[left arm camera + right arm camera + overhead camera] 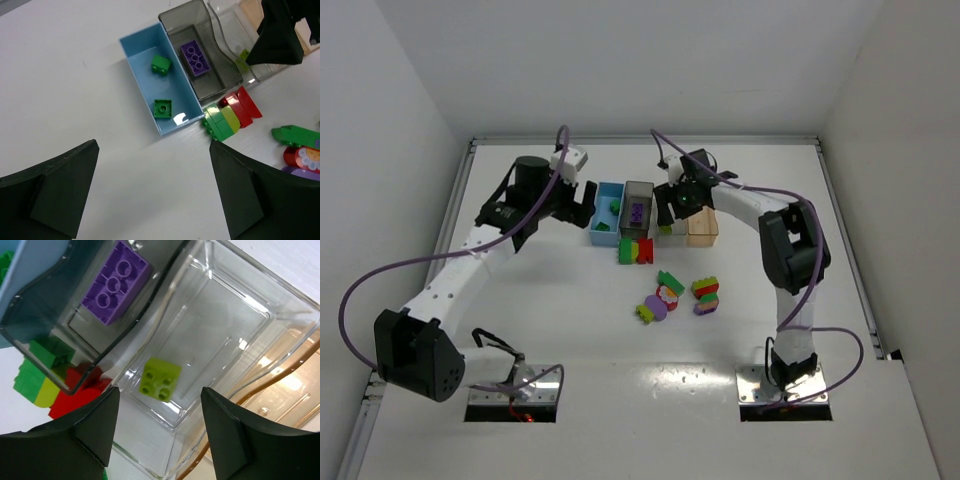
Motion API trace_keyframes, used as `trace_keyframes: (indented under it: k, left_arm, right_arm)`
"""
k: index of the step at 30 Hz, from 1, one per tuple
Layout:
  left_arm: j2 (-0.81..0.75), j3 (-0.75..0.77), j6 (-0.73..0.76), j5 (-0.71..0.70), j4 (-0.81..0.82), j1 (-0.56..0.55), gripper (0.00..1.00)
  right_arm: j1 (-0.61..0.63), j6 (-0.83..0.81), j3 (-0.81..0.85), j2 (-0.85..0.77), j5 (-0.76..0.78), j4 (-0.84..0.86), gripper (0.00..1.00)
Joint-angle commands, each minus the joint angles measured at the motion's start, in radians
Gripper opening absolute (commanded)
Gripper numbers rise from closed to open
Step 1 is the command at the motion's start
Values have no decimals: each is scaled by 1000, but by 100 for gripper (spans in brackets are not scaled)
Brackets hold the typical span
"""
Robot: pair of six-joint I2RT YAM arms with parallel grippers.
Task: Sort the legos into containers by color
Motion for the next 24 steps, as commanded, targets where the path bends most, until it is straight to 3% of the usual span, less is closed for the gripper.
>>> trace_keyframes:
  k: [1, 4, 6, 11, 15, 20, 24]
  left_arm:
    - [-51, -29, 30, 67, 26, 0, 100]
    - [-88, -58, 87, 180, 26, 0, 98]
    - [-99, -74, 128, 230, 3, -61, 97]
    - [-120, -113, 214, 345, -63, -190, 94]
    - [-88, -153, 214, 336, -63, -340, 91]
    - [6, -167, 214, 242, -54, -459, 88]
    - [102, -141, 84, 118, -32, -514, 87]
  right_arm:
    - [16, 13, 13, -107, -16, 44, 67]
    - [16, 32, -22, -213, -82, 44, 67]
    - [-7, 42, -42, -282, -105, 34, 67]
    - [-55, -65, -172, -511, -21, -92, 67]
    - [-127, -191, -347, -724, 28, -189, 66]
    - [-179, -265, -488, -855, 82, -284, 66]
    - [-214, -265, -539, -904, 100, -316, 66]
